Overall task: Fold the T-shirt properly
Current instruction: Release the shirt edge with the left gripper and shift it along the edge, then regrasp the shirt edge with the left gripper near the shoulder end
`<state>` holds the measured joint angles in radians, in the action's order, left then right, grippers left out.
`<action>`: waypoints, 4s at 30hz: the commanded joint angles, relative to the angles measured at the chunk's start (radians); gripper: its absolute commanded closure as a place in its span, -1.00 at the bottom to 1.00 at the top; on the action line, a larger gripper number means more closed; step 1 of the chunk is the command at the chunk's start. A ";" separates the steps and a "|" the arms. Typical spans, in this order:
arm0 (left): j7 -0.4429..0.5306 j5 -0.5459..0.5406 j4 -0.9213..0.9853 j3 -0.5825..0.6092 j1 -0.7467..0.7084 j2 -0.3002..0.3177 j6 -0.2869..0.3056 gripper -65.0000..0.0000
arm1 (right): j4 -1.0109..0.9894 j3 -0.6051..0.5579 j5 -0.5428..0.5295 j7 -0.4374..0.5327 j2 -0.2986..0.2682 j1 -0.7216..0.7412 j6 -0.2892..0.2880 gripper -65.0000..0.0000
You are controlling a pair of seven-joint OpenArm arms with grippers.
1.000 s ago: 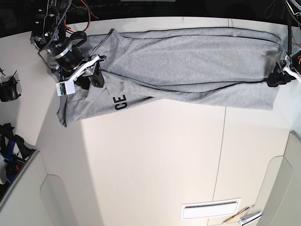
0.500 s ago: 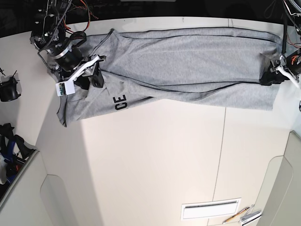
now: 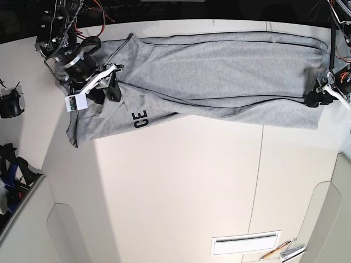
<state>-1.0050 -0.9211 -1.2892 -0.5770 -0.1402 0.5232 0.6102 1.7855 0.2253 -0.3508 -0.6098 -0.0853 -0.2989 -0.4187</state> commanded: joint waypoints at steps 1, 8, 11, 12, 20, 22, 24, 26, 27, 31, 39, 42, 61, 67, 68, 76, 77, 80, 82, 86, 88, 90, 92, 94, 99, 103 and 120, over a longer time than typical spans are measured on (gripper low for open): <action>0.014 -0.025 -0.014 -0.006 0.011 0.023 0.003 -0.16 | 0.014 0.004 -0.012 0.025 -0.003 0.007 -0.001 0.22; -0.005 -0.053 -0.014 -0.007 0.042 0.023 0.003 -0.16 | 0.014 0.004 -0.012 0.025 -0.003 0.007 -0.001 0.22; -0.019 -0.062 -0.014 -0.006 0.049 0.023 0.004 -0.16 | 0.014 0.004 -0.012 0.025 -0.003 0.007 -0.001 0.22; -0.019 -0.060 -0.014 -0.006 0.049 0.023 0.004 -0.16 | 0.014 0.004 -0.012 0.025 -0.003 0.007 -0.001 0.22; -0.020 -0.011 -0.014 -0.006 0.048 0.023 -0.001 -0.16 | 0.014 0.004 -0.013 0.026 -0.003 0.007 -0.001 0.22; -0.017 0.006 -0.014 -0.006 0.048 0.023 -0.001 -0.09 | 0.014 0.004 -0.013 0.026 -0.003 0.007 -0.001 0.22; -0.008 0.021 -0.014 -0.006 0.048 0.023 0.000 0.20 | 0.014 0.004 -0.013 0.026 -0.003 0.007 -0.001 0.22; 0.003 0.021 -0.014 -0.006 0.048 0.023 0.003 0.56 | 0.014 0.004 -0.012 0.026 -0.003 0.007 -0.001 0.22; 0.013 0.021 -0.014 -0.006 0.048 0.023 0.008 0.69 | 0.014 0.004 -0.013 0.026 -0.003 0.007 -0.001 0.22; 0.035 0.021 -0.014 -0.006 0.049 0.023 0.008 1.00 | 0.014 0.004 -0.012 0.026 -0.003 0.007 -0.001 0.22; -0.022 0.019 -0.014 -0.006 0.048 0.024 0.068 1.00 | 0.014 0.004 -0.012 0.026 -0.003 0.007 -0.001 0.22; -0.039 -0.019 -0.014 -0.007 0.042 0.031 0.088 1.00 | 0.014 0.004 -0.012 0.026 -0.003 0.007 -0.001 0.22; -0.294 -0.311 -0.016 -0.089 0.003 0.108 0.088 1.00 | 0.014 0.004 -0.011 0.030 -0.003 0.008 -0.001 0.22; -0.294 -0.344 -0.017 -0.106 -0.084 0.137 0.088 1.00 | 0.014 0.004 -0.008 0.031 -0.003 0.008 -0.001 0.22; -0.294 -0.347 -0.017 -0.106 -0.095 0.138 0.088 1.00 | 0.014 0.004 -0.008 0.032 -0.003 0.008 -0.001 0.22; -0.294 -0.354 -0.017 -0.106 -0.161 0.139 0.088 1.00 | 0.014 0.004 -0.008 0.033 -0.003 0.008 -0.001 0.22; -0.294 -0.361 -0.017 -0.106 -0.163 0.139 0.088 1.00 | 0.014 0.004 -0.008 0.033 -0.003 0.008 -0.001 0.22; -0.294 -0.362 -0.017 -0.106 -0.162 0.139 0.088 0.73 | 0.014 0.004 -0.008 0.033 -0.003 0.008 -0.001 0.22; -0.294 -0.367 -0.017 -0.106 -0.162 0.139 0.088 0.54 | 0.014 0.004 -0.009 0.034 -0.003 0.008 -0.001 0.22; -0.294 -0.406 -0.017 -0.120 -0.162 0.139 0.088 0.48 | 0.019 0.006 -0.017 0.032 -0.003 0.010 -0.001 0.22; -0.294 -0.407 -0.017 -0.153 -0.162 0.139 0.088 0.48 | 0.023 0.018 -0.040 0.029 -0.003 0.010 -0.004 0.22; -0.305 -0.407 -0.017 -0.202 -0.162 0.139 0.088 0.47 | 0.027 0.040 -0.068 0.029 -0.003 0.010 -0.015 0.22; -0.328 -0.430 -0.017 -0.254 -0.162 0.139 0.088 0.44 | 0.031 0.069 -0.092 0.028 -0.003 0.010 -0.029 0.22; -0.355 -0.467 -0.017 -0.296 -0.164 0.139 0.088 0.25 | 0.031 0.104 -0.117 0.028 -0.003 0.010 -0.042 0.22; -0.356 -0.497 -0.017 -0.318 -0.208 0.137 0.088 0.06 | 0.031 0.181 -0.181 0.024 -0.003 0.010 -0.050 0.51; -0.349 -0.499 -0.017 -0.318 -0.232 0.135 0.088 0.06 | 0.030 0.212 -0.188 0.002 -0.003 0.010 -0.050 1.00; -0.154 -0.273 -0.017 -0.318 -0.265 0.066 0.088 -0.35 | 0.023 0.212 -0.180 -0.001 -0.003 0.010 -0.061 1.00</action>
<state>-1.1736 -1.1702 -1.2903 -0.8856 -0.4026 0.5644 0.6895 1.7931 0.4335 -0.5159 -0.6296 -0.0830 -0.2958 -0.4683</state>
